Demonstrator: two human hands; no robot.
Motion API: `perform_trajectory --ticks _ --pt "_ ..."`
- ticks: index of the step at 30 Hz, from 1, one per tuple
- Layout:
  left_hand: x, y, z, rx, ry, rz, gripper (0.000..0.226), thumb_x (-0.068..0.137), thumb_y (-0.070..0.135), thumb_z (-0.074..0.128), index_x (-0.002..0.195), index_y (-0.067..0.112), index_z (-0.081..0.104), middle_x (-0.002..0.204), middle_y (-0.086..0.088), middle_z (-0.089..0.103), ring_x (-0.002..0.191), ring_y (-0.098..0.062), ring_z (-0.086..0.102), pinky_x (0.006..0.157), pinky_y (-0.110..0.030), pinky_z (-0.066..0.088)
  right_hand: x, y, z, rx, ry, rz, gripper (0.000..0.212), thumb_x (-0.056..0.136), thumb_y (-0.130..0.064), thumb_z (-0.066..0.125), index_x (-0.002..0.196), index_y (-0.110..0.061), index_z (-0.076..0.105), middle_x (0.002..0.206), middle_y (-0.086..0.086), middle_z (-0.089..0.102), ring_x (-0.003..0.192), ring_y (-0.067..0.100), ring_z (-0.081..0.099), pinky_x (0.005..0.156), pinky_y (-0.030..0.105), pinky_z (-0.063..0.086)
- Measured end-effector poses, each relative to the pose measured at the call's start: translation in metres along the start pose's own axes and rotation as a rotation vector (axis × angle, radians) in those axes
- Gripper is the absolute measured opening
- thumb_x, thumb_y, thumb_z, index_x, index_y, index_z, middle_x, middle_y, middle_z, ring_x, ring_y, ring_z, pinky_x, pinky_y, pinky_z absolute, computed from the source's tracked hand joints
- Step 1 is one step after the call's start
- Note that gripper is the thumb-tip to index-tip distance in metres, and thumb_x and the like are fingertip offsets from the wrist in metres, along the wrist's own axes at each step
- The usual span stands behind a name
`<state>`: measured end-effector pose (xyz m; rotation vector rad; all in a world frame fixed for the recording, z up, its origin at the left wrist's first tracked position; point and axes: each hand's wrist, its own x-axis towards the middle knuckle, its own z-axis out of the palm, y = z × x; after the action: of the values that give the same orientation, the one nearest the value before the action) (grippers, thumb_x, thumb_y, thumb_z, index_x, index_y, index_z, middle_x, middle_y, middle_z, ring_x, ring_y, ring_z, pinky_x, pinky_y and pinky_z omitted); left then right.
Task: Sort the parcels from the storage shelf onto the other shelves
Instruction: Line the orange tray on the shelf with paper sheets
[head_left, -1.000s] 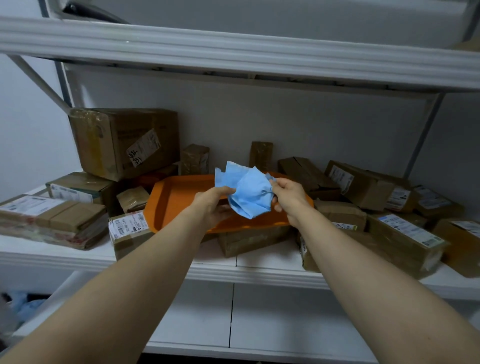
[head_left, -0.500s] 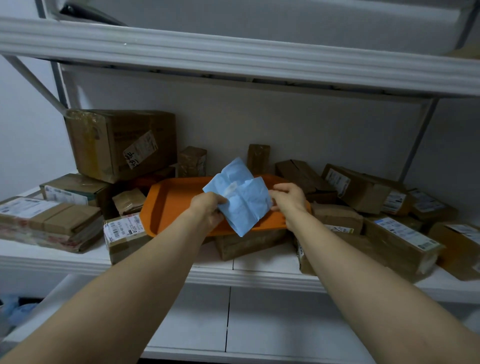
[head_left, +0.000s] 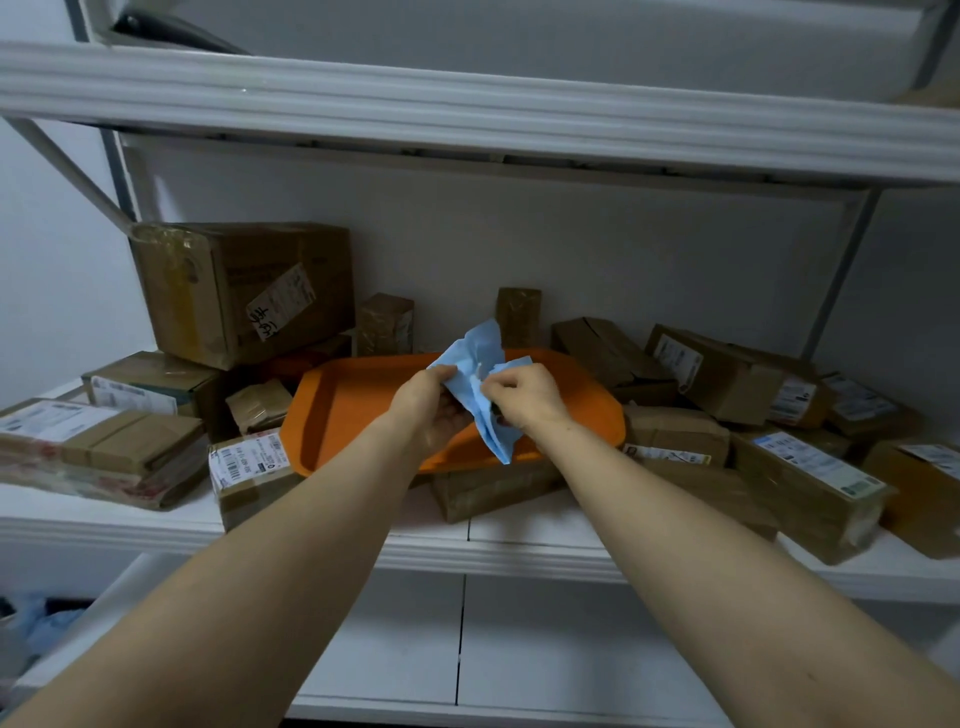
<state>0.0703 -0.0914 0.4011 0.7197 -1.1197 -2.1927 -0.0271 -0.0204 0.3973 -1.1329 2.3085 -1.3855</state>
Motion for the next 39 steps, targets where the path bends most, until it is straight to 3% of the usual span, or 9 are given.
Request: perform_trajectory --ticks 9,12,16,20,23,25,30,34,39 --pt "0.004 0.01 -0.003 -0.019 0.205 0.105 0.029 0.09 0.002 0.057 0.117 0.002 0.047 0.108 -0.015 0.058 0.089 -0.03 0.063 0.075 -0.037 0.055 0.008 0.002 -0.006 0.273 0.152 0.098 0.026 0.103 -0.021 0.037 0.111 -0.011 0.059 0.105 0.006 0.06 0.096 0.021 0.059 0.076 0.032 0.052" --pt "0.007 0.01 -0.004 0.026 0.32 0.196 0.027 0.089 0.0 0.058 0.115 -0.001 0.053 0.106 -0.018 0.058 0.087 -0.031 0.061 0.079 -0.036 0.054 0.015 0.007 -0.008 0.314 0.327 0.078 0.025 0.101 -0.016 0.038 0.099 -0.014 0.062 0.094 0.007 0.063 0.077 0.019 0.057 0.064 0.029 0.048" --pt "0.018 0.01 -0.022 0.216 0.528 0.222 0.04 0.088 -0.002 0.059 0.127 0.003 0.054 0.111 -0.017 0.058 0.105 -0.035 0.058 0.079 -0.031 0.049 0.014 0.024 -0.029 0.255 0.464 0.129 0.025 0.1 -0.011 0.041 0.121 -0.011 0.056 0.105 0.001 0.059 0.055 0.013 0.055 0.051 0.022 0.045" --pt "0.016 0.003 -0.031 0.568 0.621 0.091 0.044 0.097 0.011 0.048 0.14 0.009 0.04 0.14 -0.011 0.046 0.129 -0.028 0.045 0.093 -0.03 0.041 0.012 0.038 -0.047 -0.264 0.231 0.274 0.018 0.097 -0.019 0.049 0.103 -0.008 0.061 0.094 0.009 0.061 0.071 0.02 0.055 0.06 0.028 0.042" --pt "0.032 0.006 -0.042 0.834 0.656 0.083 0.042 0.094 0.023 0.052 0.133 0.009 0.043 0.124 -0.012 0.05 0.113 -0.029 0.049 0.091 -0.032 0.043 0.011 0.044 -0.047 -0.546 0.172 0.293 0.022 0.096 -0.022 0.05 0.106 -0.007 0.063 0.107 0.01 0.059 0.097 0.027 0.056 0.071 0.029 0.042" --pt "0.035 0.006 -0.046 1.023 0.631 0.062 0.046 0.087 0.026 0.064 0.124 0.005 0.047 0.118 -0.016 0.05 0.111 -0.035 0.049 0.095 -0.042 0.046 0.013 0.046 -0.043 -0.552 0.193 0.175 0.024 0.096 -0.021 0.049 0.106 -0.013 0.069 0.112 0.006 0.063 0.104 0.026 0.058 0.077 0.03 0.048" --pt "0.042 0.01 -0.047 1.162 0.561 0.055 0.034 0.083 0.028 0.071 0.098 0.01 0.046 0.107 -0.016 0.052 0.112 -0.038 0.051 0.1 -0.049 0.042 0.019 0.044 -0.022 -0.455 -0.167 0.054 0.023 0.091 -0.015 0.055 0.099 -0.007 0.075 0.114 0.004 0.069 0.11 0.027 0.062 0.094 0.044 0.052" --pt "0.044 0.014 -0.049 1.275 0.521 0.008 0.038 0.079 0.031 0.074 0.096 0.009 0.048 0.087 -0.011 0.053 0.103 -0.034 0.056 0.099 -0.048 0.043 0.019 0.044 -0.016 -0.466 -0.28 0.057 0.024 0.086 -0.018 0.058 0.085 0.0 0.074 0.101 0.015 0.071 0.102 0.031 0.064 0.081 0.037 0.056" --pt "0.049 0.013 -0.056 1.325 0.515 -0.019 0.038 0.074 0.026 0.078 0.078 0.014 0.042 0.082 -0.009 0.05 0.1 -0.033 0.055 0.1 -0.048 0.042 0.017 0.039 -0.019 -0.469 -0.332 0.038 0.029 0.088 -0.007 0.059 0.116 -0.008 0.07 0.128 0.004 0.063 0.118 0.019 0.057 0.099 0.031 0.048"
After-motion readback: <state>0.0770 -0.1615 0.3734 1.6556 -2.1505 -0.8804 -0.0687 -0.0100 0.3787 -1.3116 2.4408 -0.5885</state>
